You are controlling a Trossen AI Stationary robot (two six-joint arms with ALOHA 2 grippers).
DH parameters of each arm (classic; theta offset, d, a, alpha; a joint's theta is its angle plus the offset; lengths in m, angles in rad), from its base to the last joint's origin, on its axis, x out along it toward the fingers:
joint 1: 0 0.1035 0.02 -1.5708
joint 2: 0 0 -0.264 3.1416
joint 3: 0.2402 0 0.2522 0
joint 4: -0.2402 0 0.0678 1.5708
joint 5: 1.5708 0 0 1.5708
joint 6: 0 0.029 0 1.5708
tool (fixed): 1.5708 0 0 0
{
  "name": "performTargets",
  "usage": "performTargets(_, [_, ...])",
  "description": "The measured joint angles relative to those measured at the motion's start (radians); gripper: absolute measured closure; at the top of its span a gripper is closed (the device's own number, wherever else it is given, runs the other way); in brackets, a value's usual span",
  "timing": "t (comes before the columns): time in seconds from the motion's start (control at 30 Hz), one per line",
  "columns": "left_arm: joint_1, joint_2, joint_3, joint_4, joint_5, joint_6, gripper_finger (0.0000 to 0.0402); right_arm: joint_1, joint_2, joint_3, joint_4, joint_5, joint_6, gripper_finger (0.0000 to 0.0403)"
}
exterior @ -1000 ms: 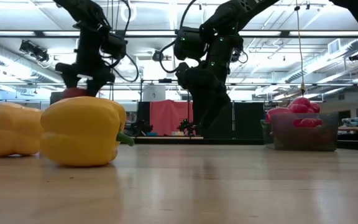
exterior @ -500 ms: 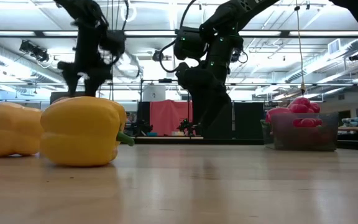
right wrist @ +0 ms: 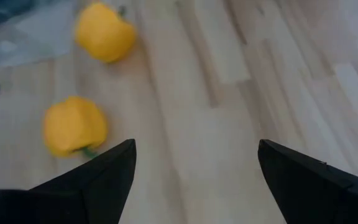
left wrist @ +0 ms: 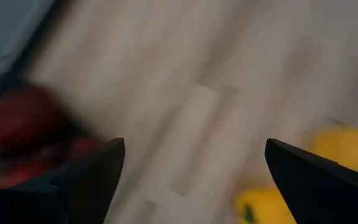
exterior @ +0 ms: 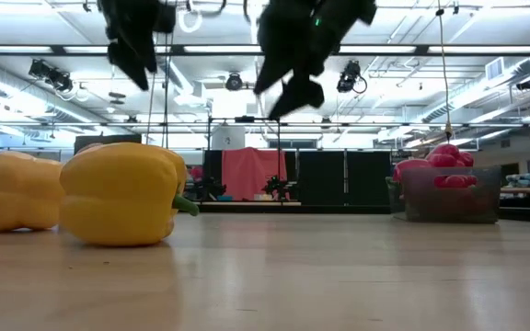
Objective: Sort produce into baskets
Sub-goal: Put the yellow bell pepper into the transparent bin
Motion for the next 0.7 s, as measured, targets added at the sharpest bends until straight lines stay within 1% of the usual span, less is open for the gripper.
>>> performTargets(0.1, [-0.149, -0.002, -0.030, 0.004, 0.047, -0.008, 0.0009, 0.048, -0.057, -0.060, 0.042, 0.020, 0.000, 0.0057])
performTargets(0.17, [-0.244, -0.001, -0.065, 0.010, 0.060, -0.051, 0.0009, 0.083, -0.099, -0.113, 0.067, 0.036, 0.021, 0.0057])
performTargets(0.23, [-0.319, 0.009, -0.099, 0.033, 0.043, -0.213, 0.0009, 0.123, -0.144, -0.171, 0.092, 0.062, 0.055, 0.0057])
performTargets(0.33, [-0.391, 0.018, -0.148, 0.066, -0.014, -0.481, 0.0009, 0.195, -0.199, -0.258, 0.159, 0.097, 0.122, 0.0057])
performTargets(0.43, [-0.474, 0.018, -0.193, 0.140, -0.050, -0.622, 0.0009, 0.265, -0.223, -0.333, 0.276, 0.114, 0.168, 0.0057])
performTargets(0.53, [-0.551, 0.031, -0.249, 0.174, -0.098, -0.707, 0.0009, 0.321, -0.223, -0.376, 0.376, 0.154, 0.209, 0.0057])
performTargets(0.6, [-0.588, 0.047, -0.288, 0.193, -0.112, -0.728, 0.0010, 0.348, -0.220, -0.390, 0.424, 0.186, 0.218, 0.0057])
performTargets(0.7, [-0.620, 0.072, -0.340, 0.185, -0.092, -0.731, 0.0010, 0.371, -0.204, -0.395, 0.455, 0.260, 0.232, 0.0056])
